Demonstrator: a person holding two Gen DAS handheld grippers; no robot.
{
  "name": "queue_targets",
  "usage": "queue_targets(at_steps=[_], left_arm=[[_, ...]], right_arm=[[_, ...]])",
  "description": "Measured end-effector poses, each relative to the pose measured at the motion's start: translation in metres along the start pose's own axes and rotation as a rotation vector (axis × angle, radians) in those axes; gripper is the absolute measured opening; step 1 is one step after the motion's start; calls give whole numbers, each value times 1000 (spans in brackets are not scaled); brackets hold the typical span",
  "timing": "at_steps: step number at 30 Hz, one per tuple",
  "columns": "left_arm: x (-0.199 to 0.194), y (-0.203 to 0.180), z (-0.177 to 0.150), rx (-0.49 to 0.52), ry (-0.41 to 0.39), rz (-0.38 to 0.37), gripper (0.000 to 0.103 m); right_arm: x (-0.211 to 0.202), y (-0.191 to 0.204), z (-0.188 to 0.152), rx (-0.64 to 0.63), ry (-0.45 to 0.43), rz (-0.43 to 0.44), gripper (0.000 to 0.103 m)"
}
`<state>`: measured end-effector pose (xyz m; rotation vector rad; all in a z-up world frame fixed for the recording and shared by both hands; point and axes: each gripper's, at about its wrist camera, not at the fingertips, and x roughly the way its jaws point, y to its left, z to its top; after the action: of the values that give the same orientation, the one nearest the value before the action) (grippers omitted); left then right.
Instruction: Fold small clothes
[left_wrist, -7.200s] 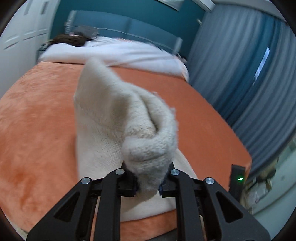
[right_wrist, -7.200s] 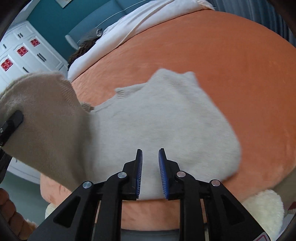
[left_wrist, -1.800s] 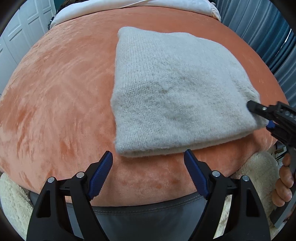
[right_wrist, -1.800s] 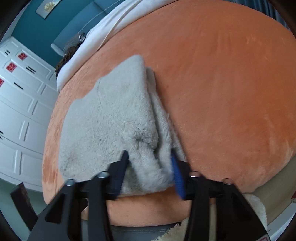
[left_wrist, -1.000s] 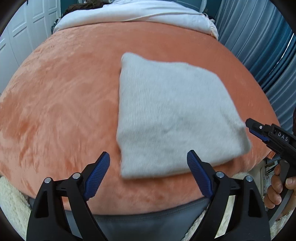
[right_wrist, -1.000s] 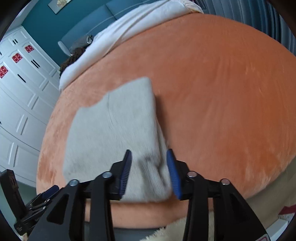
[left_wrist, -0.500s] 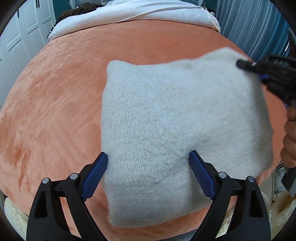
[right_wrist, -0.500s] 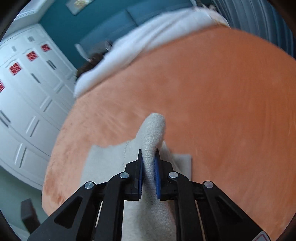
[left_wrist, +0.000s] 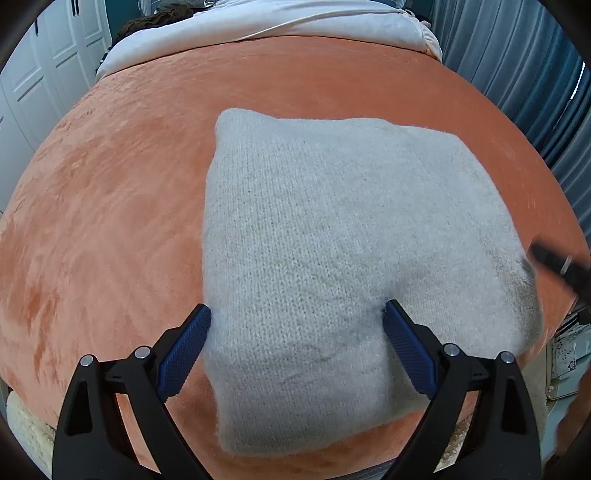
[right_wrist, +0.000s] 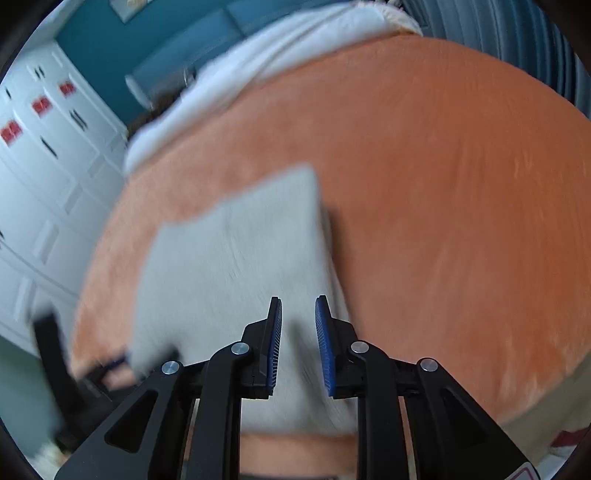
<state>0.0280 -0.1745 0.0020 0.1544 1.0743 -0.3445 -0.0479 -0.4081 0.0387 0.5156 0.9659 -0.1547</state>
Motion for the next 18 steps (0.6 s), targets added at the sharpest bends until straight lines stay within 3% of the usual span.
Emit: queue_targets(at_steps=[2, 4, 6, 8, 11, 14, 18], left_arm=[[-1, -1, -2, 3, -2, 3, 91], [-5, -2, -5, 13, -3, 12, 91], [-11, 2, -7, 6, -2, 0, 90], [-17, 12, -9, -46, 1, -64, 91], [-16, 39, -11, -169, 7, -201, 95], [2, 66, -10, -294, 51, -244, 95], [38, 86, -12, -441, 118, -381, 98]], right_arm=[[22, -9, -20, -11, 62, -72, 27], [11, -12, -18, 39, 23, -43, 27], [-11, -17, -15, 88, -48, -9, 34], [-26, -28, -15, 132, -110, 8, 67], [-18, -44, -14, 179, -81, 28, 69], [4, -58, -19, 227, -14, 75, 69], [33, -62, -24, 296, 38, 179, 75]])
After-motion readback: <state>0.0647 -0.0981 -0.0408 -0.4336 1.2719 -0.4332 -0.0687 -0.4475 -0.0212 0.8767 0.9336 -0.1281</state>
